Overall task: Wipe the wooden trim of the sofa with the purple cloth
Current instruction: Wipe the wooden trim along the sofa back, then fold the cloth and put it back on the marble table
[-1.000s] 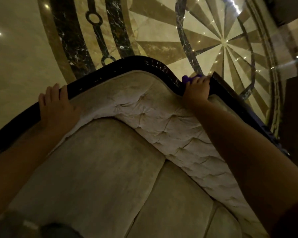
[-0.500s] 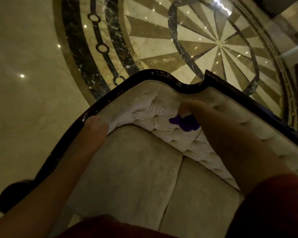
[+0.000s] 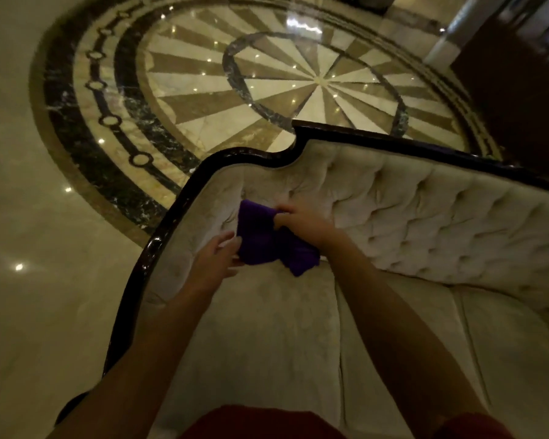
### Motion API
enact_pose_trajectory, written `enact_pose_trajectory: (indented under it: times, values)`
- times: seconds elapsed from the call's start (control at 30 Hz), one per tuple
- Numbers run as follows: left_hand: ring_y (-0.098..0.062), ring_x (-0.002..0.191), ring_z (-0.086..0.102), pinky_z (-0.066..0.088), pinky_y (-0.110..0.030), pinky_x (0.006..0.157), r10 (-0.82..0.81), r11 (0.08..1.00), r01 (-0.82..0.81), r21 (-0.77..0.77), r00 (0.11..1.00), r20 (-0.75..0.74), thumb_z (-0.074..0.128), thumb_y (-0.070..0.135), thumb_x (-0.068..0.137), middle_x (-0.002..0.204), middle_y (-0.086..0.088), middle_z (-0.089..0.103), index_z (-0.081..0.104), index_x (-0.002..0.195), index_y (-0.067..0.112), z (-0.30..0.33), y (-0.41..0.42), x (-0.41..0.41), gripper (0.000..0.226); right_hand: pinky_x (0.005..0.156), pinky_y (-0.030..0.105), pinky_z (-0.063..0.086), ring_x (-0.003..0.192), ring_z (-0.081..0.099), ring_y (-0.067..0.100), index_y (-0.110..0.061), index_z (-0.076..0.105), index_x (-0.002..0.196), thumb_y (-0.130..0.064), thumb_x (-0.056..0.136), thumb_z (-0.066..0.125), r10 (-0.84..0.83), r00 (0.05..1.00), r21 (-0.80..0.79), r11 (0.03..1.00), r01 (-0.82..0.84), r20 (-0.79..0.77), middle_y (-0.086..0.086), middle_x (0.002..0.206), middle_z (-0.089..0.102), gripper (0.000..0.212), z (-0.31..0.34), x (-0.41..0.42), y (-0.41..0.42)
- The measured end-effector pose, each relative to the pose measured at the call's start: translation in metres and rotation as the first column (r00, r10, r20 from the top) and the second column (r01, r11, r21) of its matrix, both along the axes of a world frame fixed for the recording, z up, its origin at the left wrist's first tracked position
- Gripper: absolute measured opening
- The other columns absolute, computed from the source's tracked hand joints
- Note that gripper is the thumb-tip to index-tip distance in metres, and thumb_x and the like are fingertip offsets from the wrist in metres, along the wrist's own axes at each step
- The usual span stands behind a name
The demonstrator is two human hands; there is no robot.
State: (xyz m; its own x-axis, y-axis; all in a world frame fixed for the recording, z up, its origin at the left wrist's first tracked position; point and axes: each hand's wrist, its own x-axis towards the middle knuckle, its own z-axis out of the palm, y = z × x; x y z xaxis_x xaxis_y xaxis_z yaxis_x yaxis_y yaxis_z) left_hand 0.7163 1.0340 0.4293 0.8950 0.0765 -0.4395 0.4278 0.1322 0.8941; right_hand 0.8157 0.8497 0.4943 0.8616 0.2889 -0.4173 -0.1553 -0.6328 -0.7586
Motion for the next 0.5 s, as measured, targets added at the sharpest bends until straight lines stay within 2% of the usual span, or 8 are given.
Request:
enact_pose_trajectory:
  times: [0.03, 0.1, 0.17, 0.23, 0.3, 0.37, 0.43, 0.5]
  values:
    - [-0.021, 0.105, 0.072, 0.06, -0.043, 0.088, -0.044, 0.999, 0.045, -0.031, 0.998, 0.039, 0.06, 0.038, 0.099, 0.12, -0.004, 0.071, 0.058, 0.136, 0.024, 0.012, -0.01, -0.001, 0.04, 0.073, 0.035, 0.058, 0.086, 0.072, 0.027, -0.017, 0.074, 0.098, -0.018, 0.089, 0.063, -0.061, 0.998, 0.079, 0.995, 0.064, -0.035, 0.015, 0.099, 0.075, 0.015, 0.001, -0.021, -0.004]
    - [-0.021, 0.105, 0.07, 0.06, -0.041, 0.088, -0.137, 0.991, 0.134, 0.031, 0.982, 0.127, 0.064, 0.029, 0.098, 0.121, -0.006, 0.07, 0.059, 0.134, 0.019, 0.037, -0.031, -0.006, 0.038, 0.073, 0.04, 0.057, 0.084, 0.071, 0.031, -0.012, 0.075, 0.093, -0.016, 0.091, 0.061, -0.222, 0.969, 0.245, 0.938, 0.244, -0.112, 0.015, 0.094, 0.076, 0.014, 0.003, -0.065, -0.015]
    - [-0.023, 0.104, 0.069, 0.06, -0.04, 0.087, -0.233, 0.968, 0.207, 0.144, 0.953, 0.193, 0.066, 0.021, 0.096, 0.118, -0.008, 0.069, 0.061, 0.13, 0.014, 0.056, -0.052, -0.015, 0.035, 0.068, 0.036, 0.059, 0.081, 0.074, 0.026, -0.015, 0.077, 0.091, -0.019, 0.093, 0.063, -0.393, 0.887, 0.41, 0.787, 0.46, -0.24, 0.011, 0.09, 0.077, 0.014, 0.009, -0.109, -0.029]
    - [-0.024, 0.105, 0.068, 0.058, -0.043, 0.091, -0.318, 0.942, 0.285, 0.176, 0.926, 0.202, 0.068, 0.02, 0.094, 0.117, -0.009, 0.07, 0.061, 0.127, 0.013, 0.069, -0.068, -0.027, 0.034, 0.07, 0.035, 0.063, 0.085, 0.076, 0.024, -0.008, 0.077, 0.104, -0.024, 0.095, 0.065, -0.455, 0.809, 0.523, 0.617, 0.588, -0.372, 0.013, 0.098, 0.079, 0.022, 0.016, -0.148, -0.043]
    - [-0.023, 0.105, 0.069, 0.058, -0.044, 0.094, -0.41, 0.909, 0.38, 0.171, 0.89, 0.202, 0.07, 0.023, 0.093, 0.116, -0.007, 0.07, 0.061, 0.127, 0.014, 0.078, -0.086, -0.044, 0.037, 0.086, 0.041, 0.06, 0.099, 0.075, 0.029, -0.004, 0.074, 0.118, -0.03, 0.094, 0.067, -0.503, 0.778, 0.576, 0.53, 0.622, -0.377, 0.019, 0.114, 0.077, 0.036, 0.02, -0.186, -0.061]
    - [-0.022, 0.105, 0.069, 0.058, -0.044, 0.094, -0.488, 0.872, 0.459, 0.167, 0.843, 0.226, 0.072, 0.027, 0.091, 0.116, -0.006, 0.07, 0.061, 0.128, 0.018, 0.086, -0.107, -0.062, 0.04, 0.096, 0.046, 0.057, 0.109, 0.073, 0.032, -0.007, 0.073, 0.123, -0.034, 0.092, 0.071, -0.558, 0.753, 0.609, 0.476, 0.634, -0.349, 0.02, 0.123, 0.075, 0.041, 0.028, -0.224, -0.079]
    - [-0.019, 0.103, 0.069, 0.059, -0.043, 0.092, -0.561, 0.828, 0.54, 0.153, 0.792, 0.242, 0.074, 0.033, 0.089, 0.115, -0.001, 0.07, 0.061, 0.124, 0.026, 0.092, -0.133, -0.083, 0.038, 0.096, 0.045, 0.059, 0.112, 0.073, 0.032, -0.008, 0.073, 0.125, -0.035, 0.091, 0.072, -0.62, 0.697, 0.638, 0.381, 0.669, -0.36, 0.019, 0.125, 0.074, 0.043, 0.033, -0.261, -0.099]
    - [-0.017, 0.101, 0.07, 0.06, -0.042, 0.089, -0.65, 0.758, 0.637, 0.14, 0.72, 0.244, 0.076, 0.039, 0.086, 0.112, 0.004, 0.071, 0.06, 0.116, 0.034, 0.095, -0.162, -0.107, 0.034, 0.092, 0.043, 0.059, 0.111, 0.072, 0.032, -0.004, 0.069, 0.129, -0.035, 0.09, 0.073, -0.691, 0.61, 0.675, 0.237, 0.699, -0.389, 0.02, 0.126, 0.073, 0.05, 0.033, -0.303, -0.121]
